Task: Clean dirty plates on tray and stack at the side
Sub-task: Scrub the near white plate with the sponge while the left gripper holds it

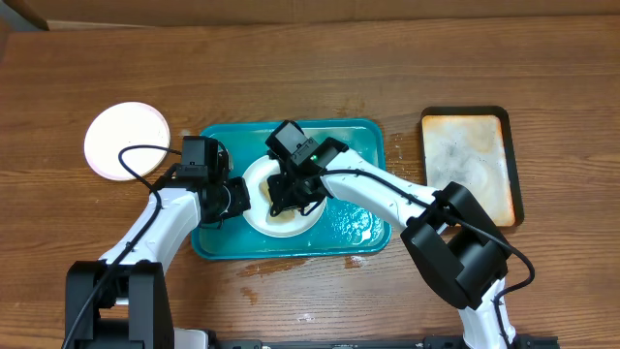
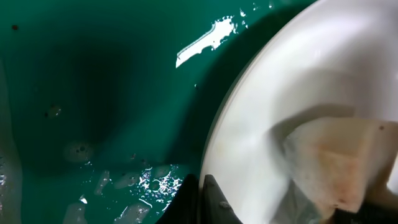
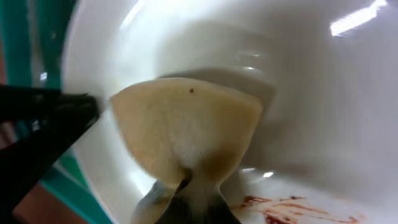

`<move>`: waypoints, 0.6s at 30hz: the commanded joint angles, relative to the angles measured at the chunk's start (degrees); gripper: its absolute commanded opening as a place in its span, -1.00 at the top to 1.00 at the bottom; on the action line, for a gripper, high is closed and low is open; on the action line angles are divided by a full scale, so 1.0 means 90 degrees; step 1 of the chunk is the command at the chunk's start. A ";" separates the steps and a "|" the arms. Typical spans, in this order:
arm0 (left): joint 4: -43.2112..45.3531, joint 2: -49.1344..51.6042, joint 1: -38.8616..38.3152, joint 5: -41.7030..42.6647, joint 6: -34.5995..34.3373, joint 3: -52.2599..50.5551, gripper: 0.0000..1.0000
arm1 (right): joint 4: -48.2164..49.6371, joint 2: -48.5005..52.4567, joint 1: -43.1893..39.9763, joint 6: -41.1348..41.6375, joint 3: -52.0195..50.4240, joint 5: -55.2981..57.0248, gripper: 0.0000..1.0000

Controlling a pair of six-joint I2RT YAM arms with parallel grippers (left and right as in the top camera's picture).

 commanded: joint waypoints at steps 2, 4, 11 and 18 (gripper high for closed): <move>-0.0012 -0.0053 -0.0015 0.0107 0.0165 -0.0005 0.92 | -0.0036 0.0073 -0.0005 0.0495 -0.0389 0.1178 0.92; -0.0015 -0.0053 -0.0015 0.0107 0.0180 -0.0005 0.91 | -0.0107 0.0073 -0.0005 0.0488 -0.0532 0.1379 0.92; -0.0029 -0.0053 -0.0012 0.0049 0.0272 -0.0005 0.92 | -0.1030 0.0070 -0.0034 0.0483 -0.0699 0.3264 0.92; -0.0056 -0.0053 -0.0012 0.0007 0.0270 -0.0005 0.92 | -0.1496 0.0068 -0.0393 0.0372 -0.0622 0.3577 0.92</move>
